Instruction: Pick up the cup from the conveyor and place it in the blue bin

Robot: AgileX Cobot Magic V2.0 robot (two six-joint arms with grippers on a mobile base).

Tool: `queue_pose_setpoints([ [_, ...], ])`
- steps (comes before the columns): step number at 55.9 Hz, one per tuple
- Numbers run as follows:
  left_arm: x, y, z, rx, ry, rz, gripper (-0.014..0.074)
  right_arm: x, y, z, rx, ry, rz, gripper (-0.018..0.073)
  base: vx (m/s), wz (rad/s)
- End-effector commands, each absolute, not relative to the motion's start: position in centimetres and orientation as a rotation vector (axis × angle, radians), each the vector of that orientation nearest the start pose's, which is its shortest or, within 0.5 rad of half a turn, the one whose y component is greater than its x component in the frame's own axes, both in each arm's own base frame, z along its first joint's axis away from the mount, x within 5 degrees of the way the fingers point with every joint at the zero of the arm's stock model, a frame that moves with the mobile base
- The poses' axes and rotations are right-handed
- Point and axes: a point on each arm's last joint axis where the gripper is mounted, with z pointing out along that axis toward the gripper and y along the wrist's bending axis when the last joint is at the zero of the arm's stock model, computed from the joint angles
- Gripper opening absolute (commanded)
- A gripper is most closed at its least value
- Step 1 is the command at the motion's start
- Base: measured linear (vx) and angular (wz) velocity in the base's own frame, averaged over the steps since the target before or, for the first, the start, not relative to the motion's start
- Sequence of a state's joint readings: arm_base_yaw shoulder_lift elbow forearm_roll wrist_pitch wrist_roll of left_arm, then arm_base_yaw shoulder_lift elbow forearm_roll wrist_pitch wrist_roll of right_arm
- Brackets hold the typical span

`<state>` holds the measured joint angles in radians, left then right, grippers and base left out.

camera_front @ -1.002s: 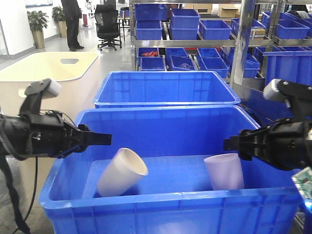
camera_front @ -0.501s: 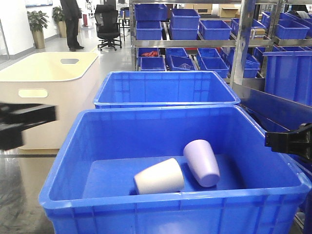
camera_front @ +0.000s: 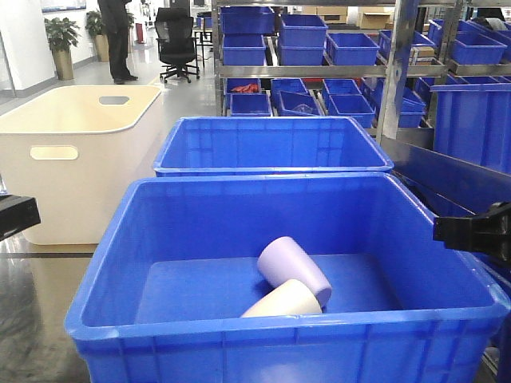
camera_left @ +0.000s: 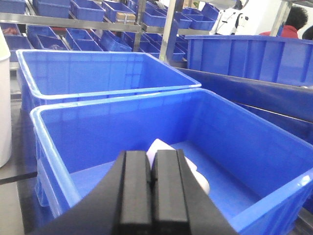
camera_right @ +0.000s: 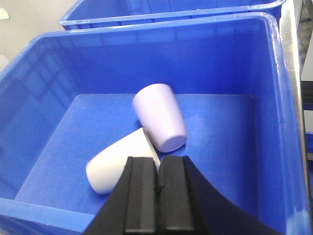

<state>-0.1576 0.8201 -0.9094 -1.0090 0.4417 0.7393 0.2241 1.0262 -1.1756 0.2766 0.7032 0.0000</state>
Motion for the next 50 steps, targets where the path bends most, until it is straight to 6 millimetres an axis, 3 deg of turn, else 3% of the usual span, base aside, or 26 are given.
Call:
queue_pose_setpoints([
  [1,15.2,-5.6,42.9,0.191,1.589,-0.610,-0.0008,19.5,6.0,44.4,-0.117,1.921,0.461,-0.0013,0.00,0.00],
  [17,15.2,-5.5,42.7,0.220,1.601,-0.558,-0.0007,19.5,6.0,44.4,-0.117,1.921,0.461,-0.0013,0.00,0.00],
  [22,14.5,-5.0,41.5,0.174,1.633,-0.537,-0.0007,19.5,6.0,44.4,-0.117,1.921,0.461,-0.0013,0.00,0.00],
  [35,10.1,-2.2,33.9,-0.093,1.587,-0.442,-0.0007,19.5,6.0,44.4,-0.117,1.921,0.461,-0.0013,0.00,0.00],
  [44,7.1,-1.1,28.3,-0.041,1.458,-0.291,-0.0007,19.5,6.0,44.4,-0.117,1.921,0.461,-0.0013,0.00,0.00],
  [50,6.3,-0.6,24.2,-0.123,1.456,-0.299,-0.0007,19.5,6.0,44.4,-0.117,1.921,0.461,-0.0013,0.00,0.00],
])
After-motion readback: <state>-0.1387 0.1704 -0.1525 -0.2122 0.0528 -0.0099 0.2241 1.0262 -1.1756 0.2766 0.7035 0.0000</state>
